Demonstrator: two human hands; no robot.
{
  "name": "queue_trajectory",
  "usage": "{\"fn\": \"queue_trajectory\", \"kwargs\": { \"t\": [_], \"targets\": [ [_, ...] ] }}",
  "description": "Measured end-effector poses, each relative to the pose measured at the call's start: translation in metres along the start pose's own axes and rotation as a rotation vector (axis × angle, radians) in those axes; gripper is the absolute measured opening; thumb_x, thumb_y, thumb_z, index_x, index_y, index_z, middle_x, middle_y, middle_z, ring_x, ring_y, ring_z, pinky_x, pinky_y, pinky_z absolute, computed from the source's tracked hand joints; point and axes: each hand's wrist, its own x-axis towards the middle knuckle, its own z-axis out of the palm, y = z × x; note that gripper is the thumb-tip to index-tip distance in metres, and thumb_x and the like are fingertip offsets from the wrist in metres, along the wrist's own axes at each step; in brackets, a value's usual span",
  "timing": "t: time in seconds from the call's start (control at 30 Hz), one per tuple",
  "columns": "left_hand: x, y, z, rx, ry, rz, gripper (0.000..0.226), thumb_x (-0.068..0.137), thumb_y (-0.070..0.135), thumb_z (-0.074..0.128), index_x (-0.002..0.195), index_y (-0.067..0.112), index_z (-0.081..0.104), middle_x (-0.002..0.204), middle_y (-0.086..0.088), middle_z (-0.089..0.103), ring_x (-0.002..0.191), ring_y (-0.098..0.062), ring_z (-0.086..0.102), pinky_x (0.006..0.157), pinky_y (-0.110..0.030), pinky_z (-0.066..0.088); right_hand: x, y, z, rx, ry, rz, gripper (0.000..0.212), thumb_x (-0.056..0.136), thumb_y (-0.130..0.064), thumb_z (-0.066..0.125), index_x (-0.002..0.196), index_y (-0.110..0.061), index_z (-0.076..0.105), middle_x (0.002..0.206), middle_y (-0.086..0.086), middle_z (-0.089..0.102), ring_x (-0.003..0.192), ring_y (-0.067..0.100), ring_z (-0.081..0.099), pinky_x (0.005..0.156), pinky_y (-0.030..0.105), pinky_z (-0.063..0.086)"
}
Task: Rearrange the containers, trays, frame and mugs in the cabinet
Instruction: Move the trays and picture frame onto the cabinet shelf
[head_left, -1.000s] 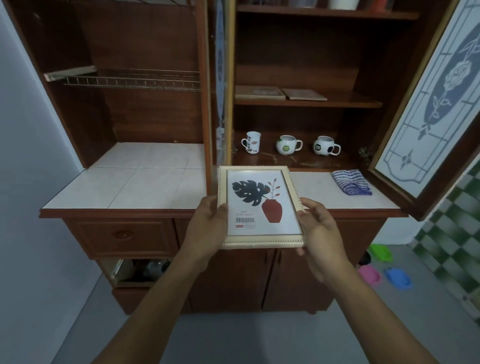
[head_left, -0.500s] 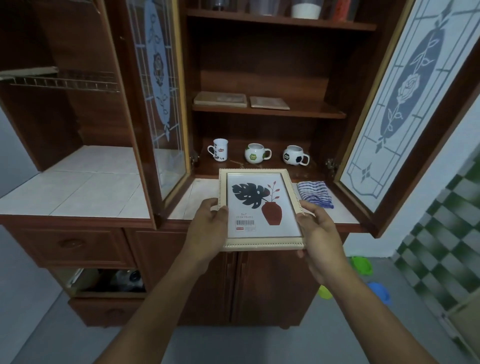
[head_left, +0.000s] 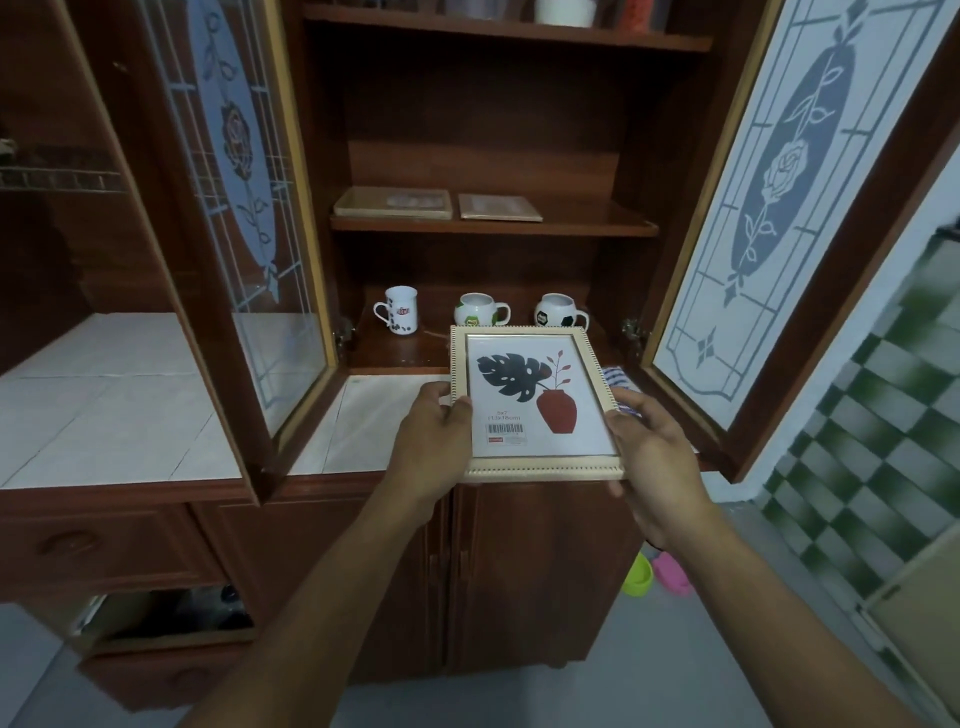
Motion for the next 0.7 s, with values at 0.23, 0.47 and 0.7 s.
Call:
{"fn": "queue_trajectory", "kwargs": {
  "t": [0.23, 0.47, 0.7],
  "targets": [
    [0.037, 0.01, 0.024, -0.041, -0.027, -0.008, 0.035, 0.103, 0.029, 0.039, 0.137, 0.024, 0.042, 0.119, 0.005, 0.062, 0.086, -0.008, 0.062, 0.051, -0.016, 0.053, 0.042, -0.006, -0.011, -0.012, 0.007, -0.012, 0.023, 0.102, -0.014, 0.047, 0.123, -0.016, 0.056, 0.098, 0.017, 0.071, 0.059, 0.023, 0.058, 0.032, 0.021, 0.034],
    [0.081, 0.033, 0.065, -0.114, -0.053, 0.01, 0.024, 0.103, 0.024, 0.039, 0.126, 0.03, 0.046, 0.106, 0.009, 0.064, 0.079, -0.008, 0.065, 0.044, -0.022, 0.051, 0.104, -0.019, -0.037, -0.038, -0.005, -0.055, 0.026, 0.102, -0.015, 0.046, 0.127, -0.015, 0.053, 0.094, 0.014, 0.072, 0.053, 0.018, 0.057, 0.034, 0.023, 0.035],
    [0.122, 0.058, 0.096, -0.109, -0.025, 0.025, 0.03, 0.103, 0.025, 0.038, 0.133, 0.025, 0.045, 0.118, 0.003, 0.063, 0.083, -0.01, 0.063, 0.045, -0.023, 0.053, 0.156, -0.041, -0.053, -0.068, -0.035, -0.047, 0.026, 0.102, -0.018, 0.046, 0.128, -0.019, 0.052, 0.089, 0.008, 0.074, 0.064, 0.023, 0.066, 0.036, 0.023, 0.038]
  ]
}}
